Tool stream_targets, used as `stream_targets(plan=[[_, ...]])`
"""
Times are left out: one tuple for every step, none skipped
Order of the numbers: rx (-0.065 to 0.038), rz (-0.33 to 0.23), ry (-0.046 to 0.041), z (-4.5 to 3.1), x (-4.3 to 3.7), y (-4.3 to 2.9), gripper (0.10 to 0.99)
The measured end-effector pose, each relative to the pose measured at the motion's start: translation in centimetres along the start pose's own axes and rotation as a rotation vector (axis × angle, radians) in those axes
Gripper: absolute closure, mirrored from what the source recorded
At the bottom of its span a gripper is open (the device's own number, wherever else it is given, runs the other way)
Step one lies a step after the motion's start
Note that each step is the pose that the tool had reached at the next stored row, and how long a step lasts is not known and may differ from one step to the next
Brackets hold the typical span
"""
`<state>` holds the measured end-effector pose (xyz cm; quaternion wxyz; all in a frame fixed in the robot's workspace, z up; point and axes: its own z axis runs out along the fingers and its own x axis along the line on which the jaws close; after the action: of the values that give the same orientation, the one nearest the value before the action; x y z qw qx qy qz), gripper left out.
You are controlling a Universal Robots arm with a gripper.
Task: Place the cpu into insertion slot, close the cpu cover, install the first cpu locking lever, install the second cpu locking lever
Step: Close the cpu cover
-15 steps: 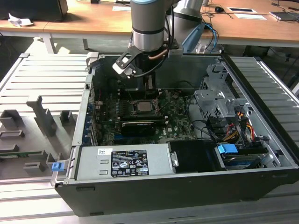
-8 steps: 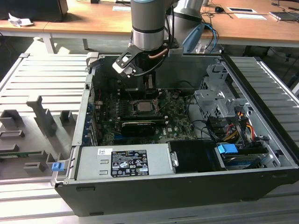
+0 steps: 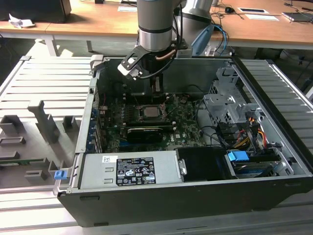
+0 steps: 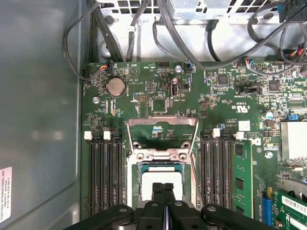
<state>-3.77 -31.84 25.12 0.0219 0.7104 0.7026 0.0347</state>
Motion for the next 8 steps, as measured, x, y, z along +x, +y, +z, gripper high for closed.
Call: stream_targets(plan=[[0.000, 0.000, 0.0000, -0.03, 0.00, 0.01, 0.980], [0.000, 0.000, -0.0001, -0.08, 0.00, 0.01, 0.980], [0.000, 0.000, -0.0002, -0.11, 0.00, 0.01, 0.980], [0.000, 0.000, -0.0001, -0.13, 0.01, 0.01, 0.980], [0.000, 0.000, -0.0002, -0.15, 0.01, 0.02, 0.980], [0.000, 0.000, -0.0003, -0.18, 0.01, 0.02, 0.980], [0.000, 0.000, -0.0006, -0.22, 0.01, 0.02, 0.980], [0.000, 0.000, -0.0007, -0.25, 0.02, 0.02, 0.980]])
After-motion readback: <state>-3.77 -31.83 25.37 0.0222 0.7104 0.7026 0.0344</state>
